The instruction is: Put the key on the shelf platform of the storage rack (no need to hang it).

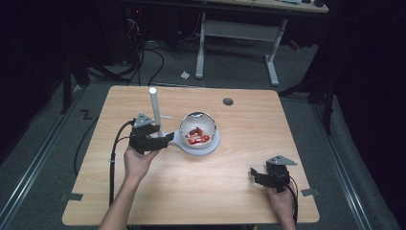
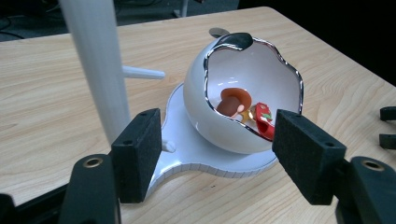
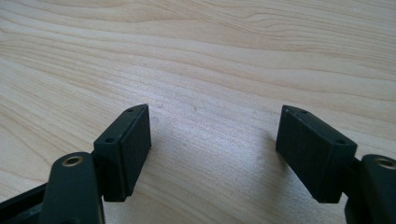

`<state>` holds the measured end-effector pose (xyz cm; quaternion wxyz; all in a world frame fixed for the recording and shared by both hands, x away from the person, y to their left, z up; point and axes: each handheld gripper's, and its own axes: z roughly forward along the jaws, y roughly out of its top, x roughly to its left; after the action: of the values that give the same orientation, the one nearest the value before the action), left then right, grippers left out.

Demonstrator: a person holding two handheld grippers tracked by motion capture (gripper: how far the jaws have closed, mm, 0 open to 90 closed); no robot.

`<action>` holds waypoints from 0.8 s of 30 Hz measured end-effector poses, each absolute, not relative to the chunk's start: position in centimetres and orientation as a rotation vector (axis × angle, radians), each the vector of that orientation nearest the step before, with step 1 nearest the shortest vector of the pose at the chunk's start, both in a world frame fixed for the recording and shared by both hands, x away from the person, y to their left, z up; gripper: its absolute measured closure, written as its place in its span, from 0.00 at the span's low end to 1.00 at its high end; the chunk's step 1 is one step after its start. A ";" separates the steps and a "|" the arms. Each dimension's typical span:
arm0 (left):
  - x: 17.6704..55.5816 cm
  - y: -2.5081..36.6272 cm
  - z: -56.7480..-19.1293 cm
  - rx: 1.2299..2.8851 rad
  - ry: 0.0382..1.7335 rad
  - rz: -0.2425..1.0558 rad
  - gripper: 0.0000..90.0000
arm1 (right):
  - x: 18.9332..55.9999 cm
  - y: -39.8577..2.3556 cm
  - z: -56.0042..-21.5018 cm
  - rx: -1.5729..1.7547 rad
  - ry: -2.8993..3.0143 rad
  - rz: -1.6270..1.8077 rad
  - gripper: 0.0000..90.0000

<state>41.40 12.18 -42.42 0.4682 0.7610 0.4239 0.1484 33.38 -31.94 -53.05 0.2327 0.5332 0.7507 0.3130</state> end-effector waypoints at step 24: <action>39.0 15.4 -42.4 1.839 1.079 0.381 0.37 | 33.4 -31.9 -53.1 1.466 2.062 0.860 0.30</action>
<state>39.04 15.42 -42.39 0.4687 0.7500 0.4400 0.1554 33.39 -31.93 -53.05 0.2328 0.5335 0.7504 0.3131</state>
